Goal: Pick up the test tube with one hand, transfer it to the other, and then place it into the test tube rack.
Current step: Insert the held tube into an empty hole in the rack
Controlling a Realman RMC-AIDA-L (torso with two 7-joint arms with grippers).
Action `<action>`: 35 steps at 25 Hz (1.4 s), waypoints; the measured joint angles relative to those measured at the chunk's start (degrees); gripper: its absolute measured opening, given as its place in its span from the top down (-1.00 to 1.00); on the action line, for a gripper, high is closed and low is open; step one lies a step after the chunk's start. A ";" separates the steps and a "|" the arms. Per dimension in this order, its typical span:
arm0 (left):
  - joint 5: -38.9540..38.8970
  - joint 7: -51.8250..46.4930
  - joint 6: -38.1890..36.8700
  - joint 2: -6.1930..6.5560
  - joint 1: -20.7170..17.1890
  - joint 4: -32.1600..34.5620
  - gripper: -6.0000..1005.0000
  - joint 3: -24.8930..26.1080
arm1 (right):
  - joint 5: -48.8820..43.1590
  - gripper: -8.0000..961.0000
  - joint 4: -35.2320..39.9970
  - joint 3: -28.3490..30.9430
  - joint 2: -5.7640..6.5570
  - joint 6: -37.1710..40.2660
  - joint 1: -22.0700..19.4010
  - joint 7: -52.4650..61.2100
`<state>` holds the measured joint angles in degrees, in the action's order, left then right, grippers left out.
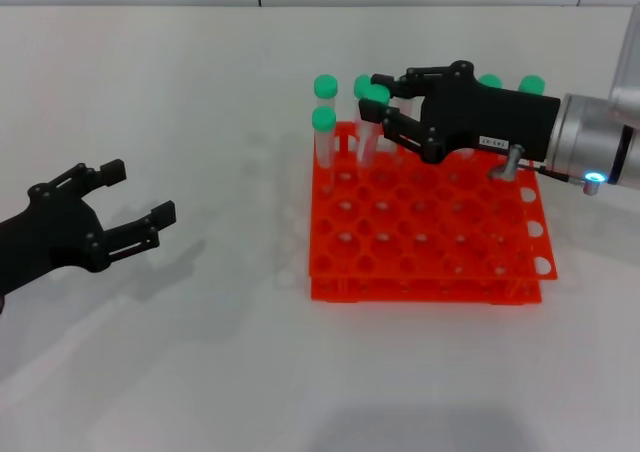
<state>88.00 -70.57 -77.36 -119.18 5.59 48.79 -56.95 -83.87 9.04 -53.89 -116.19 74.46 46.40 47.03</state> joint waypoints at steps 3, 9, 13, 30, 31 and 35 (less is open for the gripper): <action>0.03 0.27 0.32 0.00 0.43 -0.67 -0.75 0.00 | -0.01 0.26 -0.03 -1.08 0.00 -0.90 0.56 0.00; 0.07 0.44 0.58 0.00 0.54 -0.81 -0.75 0.00 | 0.10 0.25 -0.07 -2.25 0.00 -2.83 1.15 0.41; 0.07 0.44 0.58 0.00 0.56 -0.81 -0.75 0.00 | 0.14 0.24 -0.17 -2.44 0.00 -3.81 1.21 0.48; 0.12 0.38 0.82 0.01 1.02 -1.09 -0.75 0.00 | -0.21 0.21 -0.74 -2.59 0.00 -4.42 1.40 1.48; 0.12 0.39 0.82 0.00 1.06 -1.27 -0.75 0.00 | -0.23 0.21 -0.69 -2.62 0.00 -4.41 1.41 1.52; 0.13 0.42 0.82 0.00 1.18 -1.59 -0.75 0.00 | -0.25 0.20 -0.26 -2.63 0.00 -4.53 1.40 2.65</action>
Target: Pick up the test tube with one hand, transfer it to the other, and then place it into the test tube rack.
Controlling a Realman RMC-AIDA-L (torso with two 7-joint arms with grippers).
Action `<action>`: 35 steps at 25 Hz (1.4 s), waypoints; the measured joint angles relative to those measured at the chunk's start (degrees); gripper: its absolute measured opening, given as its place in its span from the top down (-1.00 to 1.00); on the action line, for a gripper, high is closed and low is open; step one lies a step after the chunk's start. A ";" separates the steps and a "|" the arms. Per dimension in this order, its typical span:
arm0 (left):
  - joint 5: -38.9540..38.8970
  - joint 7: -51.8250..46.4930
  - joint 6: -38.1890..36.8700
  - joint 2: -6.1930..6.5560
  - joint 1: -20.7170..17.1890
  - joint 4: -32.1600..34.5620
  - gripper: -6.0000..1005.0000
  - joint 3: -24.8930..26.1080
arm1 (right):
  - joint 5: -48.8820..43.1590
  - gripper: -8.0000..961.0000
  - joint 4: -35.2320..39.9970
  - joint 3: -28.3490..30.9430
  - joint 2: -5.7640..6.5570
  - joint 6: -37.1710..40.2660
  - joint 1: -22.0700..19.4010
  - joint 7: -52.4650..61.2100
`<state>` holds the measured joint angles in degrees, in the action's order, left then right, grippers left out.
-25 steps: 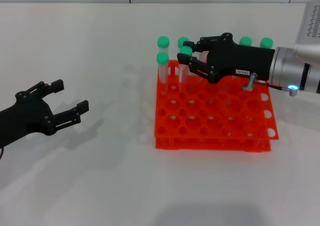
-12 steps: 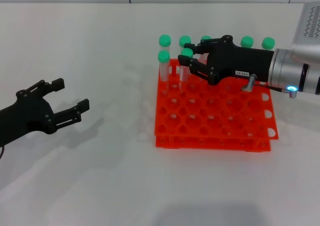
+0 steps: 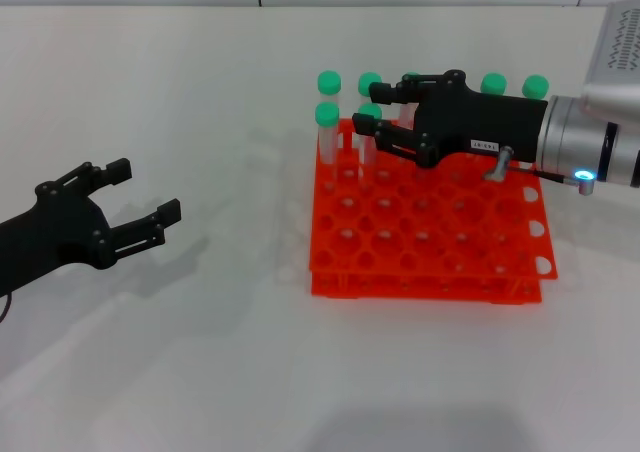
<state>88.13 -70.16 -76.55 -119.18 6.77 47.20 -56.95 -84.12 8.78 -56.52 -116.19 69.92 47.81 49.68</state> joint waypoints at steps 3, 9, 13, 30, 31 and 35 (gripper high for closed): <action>0.00 0.02 0.00 0.00 0.06 -0.01 -0.75 0.00 | 0.04 0.19 0.78 0.00 0.00 0.31 -0.34 0.27; 0.00 0.00 -0.30 0.07 0.23 0.13 -0.75 0.00 | 0.11 0.04 3.18 0.14 0.42 3.82 -2.32 1.55; 0.00 -0.41 -0.97 0.14 1.37 0.03 -0.75 -0.03 | 0.12 -0.18 12.58 0.16 0.64 7.40 -9.63 6.57; 11.87 -8.18 -12.50 6.99 15.94 -4.40 -0.75 0.00 | -7.85 -0.75 18.72 -0.46 6.54 16.46 -19.52 11.32; 11.90 -8.21 -13.37 7.37 16.31 -4.40 -0.75 0.00 | -8.20 -0.77 18.69 -0.46 6.65 16.73 -19.61 11.39; 12.08 -8.27 -15.77 8.76 17.84 -4.38 -0.75 0.00 | -9.31 -0.83 18.65 -0.49 6.73 16.85 -19.97 11.72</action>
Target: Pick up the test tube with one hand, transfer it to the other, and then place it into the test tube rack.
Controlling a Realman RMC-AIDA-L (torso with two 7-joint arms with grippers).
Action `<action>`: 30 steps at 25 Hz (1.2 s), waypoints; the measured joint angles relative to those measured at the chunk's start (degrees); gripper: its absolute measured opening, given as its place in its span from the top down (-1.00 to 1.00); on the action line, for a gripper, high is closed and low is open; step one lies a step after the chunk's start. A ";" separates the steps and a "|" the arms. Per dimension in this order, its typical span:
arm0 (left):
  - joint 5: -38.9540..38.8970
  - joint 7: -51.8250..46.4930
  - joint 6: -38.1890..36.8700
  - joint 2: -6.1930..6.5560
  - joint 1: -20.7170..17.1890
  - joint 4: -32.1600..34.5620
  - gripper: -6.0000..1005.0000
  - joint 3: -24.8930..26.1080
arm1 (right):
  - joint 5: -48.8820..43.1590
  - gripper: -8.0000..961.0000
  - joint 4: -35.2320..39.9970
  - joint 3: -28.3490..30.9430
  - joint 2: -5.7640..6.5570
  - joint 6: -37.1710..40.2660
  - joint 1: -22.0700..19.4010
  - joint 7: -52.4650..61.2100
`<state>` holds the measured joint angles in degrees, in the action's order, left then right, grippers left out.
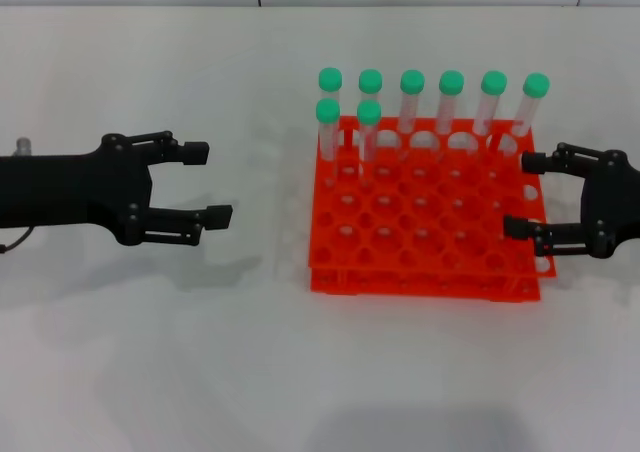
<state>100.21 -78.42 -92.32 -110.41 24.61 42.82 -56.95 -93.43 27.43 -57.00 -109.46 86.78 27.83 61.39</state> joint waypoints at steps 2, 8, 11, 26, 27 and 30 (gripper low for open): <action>0.53 -0.02 -0.41 0.27 0.52 0.00 -0.75 0.00 | -0.70 -0.84 0.00 -0.03 -0.07 0.00 0.02 0.25; 2.68 -0.48 -0.96 0.08 1.60 0.14 -0.75 0.00 | -1.91 -0.84 -0.07 -0.04 -0.12 -0.19 0.18 0.92; 2.79 -0.62 -0.97 0.08 1.62 0.20 -0.75 0.00 | -2.32 -0.84 -0.07 -0.04 0.03 -0.20 0.20 1.11; 2.81 -1.55 -1.22 0.50 1.67 0.42 -0.75 0.00 | -3.73 -0.84 0.05 0.05 0.29 -0.19 0.10 1.65; 2.84 -1.69 -1.16 0.57 1.67 0.43 -0.75 0.00 | -3.73 -0.84 0.09 0.10 0.29 -0.19 0.04 1.65; 2.94 -1.98 -1.02 0.80 1.53 0.44 -0.75 0.00 | -3.73 -0.84 0.15 0.28 0.30 -0.27 -0.02 1.66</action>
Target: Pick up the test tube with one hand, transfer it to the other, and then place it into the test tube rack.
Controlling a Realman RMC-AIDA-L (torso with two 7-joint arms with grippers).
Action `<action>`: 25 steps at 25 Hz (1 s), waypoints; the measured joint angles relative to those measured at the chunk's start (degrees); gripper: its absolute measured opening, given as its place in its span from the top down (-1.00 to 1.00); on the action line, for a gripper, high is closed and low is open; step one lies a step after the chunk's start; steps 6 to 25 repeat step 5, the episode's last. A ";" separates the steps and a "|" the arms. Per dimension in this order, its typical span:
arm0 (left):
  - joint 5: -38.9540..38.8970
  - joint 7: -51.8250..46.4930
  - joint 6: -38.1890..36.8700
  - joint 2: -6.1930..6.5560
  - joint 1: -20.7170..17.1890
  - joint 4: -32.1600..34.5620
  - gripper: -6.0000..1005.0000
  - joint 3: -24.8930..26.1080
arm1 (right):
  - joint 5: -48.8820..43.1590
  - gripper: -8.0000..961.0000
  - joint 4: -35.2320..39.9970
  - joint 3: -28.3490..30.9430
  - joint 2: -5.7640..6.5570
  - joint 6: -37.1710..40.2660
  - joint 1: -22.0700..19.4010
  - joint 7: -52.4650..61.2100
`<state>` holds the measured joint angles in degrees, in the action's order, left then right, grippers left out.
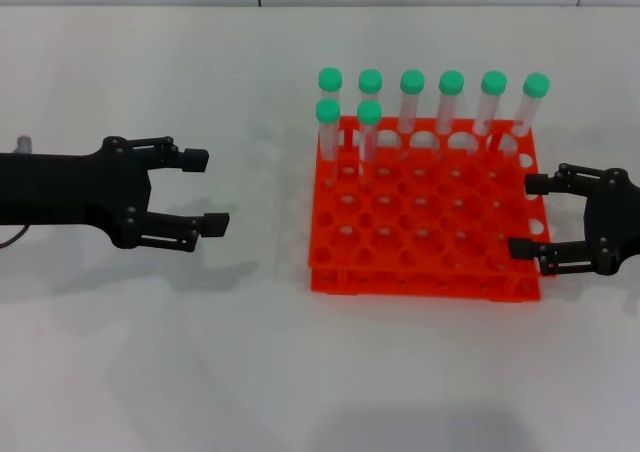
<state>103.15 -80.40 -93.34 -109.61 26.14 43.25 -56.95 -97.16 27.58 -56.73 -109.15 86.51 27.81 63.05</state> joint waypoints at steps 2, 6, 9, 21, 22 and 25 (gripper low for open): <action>0.03 -0.04 0.03 0.08 -0.08 0.04 -0.75 0.00 | 0.00 -0.84 -0.02 0.03 -0.01 -0.01 -0.01 0.00; 0.06 -0.21 0.06 0.15 -0.09 0.07 -0.75 0.19 | 0.00 -0.84 -0.04 0.05 -0.18 -0.03 -0.03 0.00; 0.06 -0.21 0.06 0.15 -0.09 0.07 -0.75 0.19 | 0.00 -0.84 -0.04 0.05 -0.18 -0.03 -0.03 0.00; 0.06 -0.21 0.06 0.15 -0.09 0.07 -0.75 0.19 | 0.00 -0.84 -0.04 0.05 -0.18 -0.03 -0.03 0.00; 0.06 -0.21 0.06 0.15 -0.09 0.07 -0.75 0.19 | 0.00 -0.84 -0.04 0.05 -0.18 -0.03 -0.03 0.00; 0.06 -0.21 0.06 0.15 -0.09 0.07 -0.75 0.19 | 0.00 -0.84 -0.04 0.05 -0.18 -0.03 -0.03 0.00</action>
